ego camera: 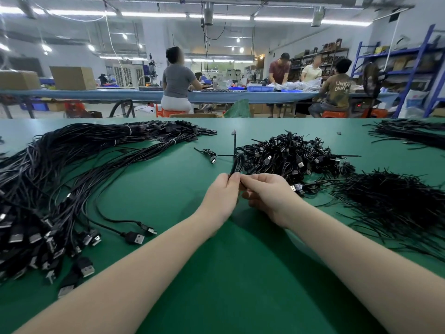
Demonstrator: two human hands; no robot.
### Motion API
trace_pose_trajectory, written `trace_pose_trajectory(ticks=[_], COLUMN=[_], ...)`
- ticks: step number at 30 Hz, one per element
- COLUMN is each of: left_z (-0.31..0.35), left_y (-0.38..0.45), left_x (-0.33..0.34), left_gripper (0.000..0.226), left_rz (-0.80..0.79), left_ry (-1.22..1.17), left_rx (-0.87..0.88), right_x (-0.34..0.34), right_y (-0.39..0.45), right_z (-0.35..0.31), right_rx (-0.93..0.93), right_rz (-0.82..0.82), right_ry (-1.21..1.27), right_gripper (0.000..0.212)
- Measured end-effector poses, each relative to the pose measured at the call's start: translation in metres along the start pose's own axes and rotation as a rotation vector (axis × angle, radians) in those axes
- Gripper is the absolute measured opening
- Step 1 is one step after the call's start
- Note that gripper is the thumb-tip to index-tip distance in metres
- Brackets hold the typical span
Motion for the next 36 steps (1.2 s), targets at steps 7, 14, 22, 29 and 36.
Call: trace_pose_trajectory(ticks=[7,14,22,29,36], left_z=[0.000,0.002,0.002,0.003,0.011], left_y=[0.000,0.000,-0.001,-0.001,-0.012], left_x=[-0.002,-0.007,-0.008,-0.003,-0.004], left_gripper=[0.007,0.013,0.014,0.029,0.055], left_rz=[0.029,0.034,-0.027,-0.034,-0.045], left_ry=[-0.072,-0.075,-0.119,-0.018,0.020], left_rx=[0.026,0.019,-0.016,-0.033,0.002], right_x=[0.002,0.000,-0.003,-0.008,-0.008], right_y=[-0.006,-0.009,-0.007,-0.008,-0.020], right_z=[0.004,0.003,0.004,-0.018,-0.031], right_rx=[0.003,0.052,0.028,-0.548,-0.839], right_rz=[0.044,0.016,-0.014,0.220,0.277], right_ry=[0.116,0.156,0.096,-0.660,-0.987], right_gripper=[0.013,0.009,0.006,0.017,0.012])
Point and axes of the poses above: each hand's wrist, its own y-axis towards the middle knuckle, its own x-axis out of the palm, z = x × y, the point moved 3 cm from there along y, towards the middle knuckle, and after that the axes turned 3 degrees about y, right-handed, at the moved point
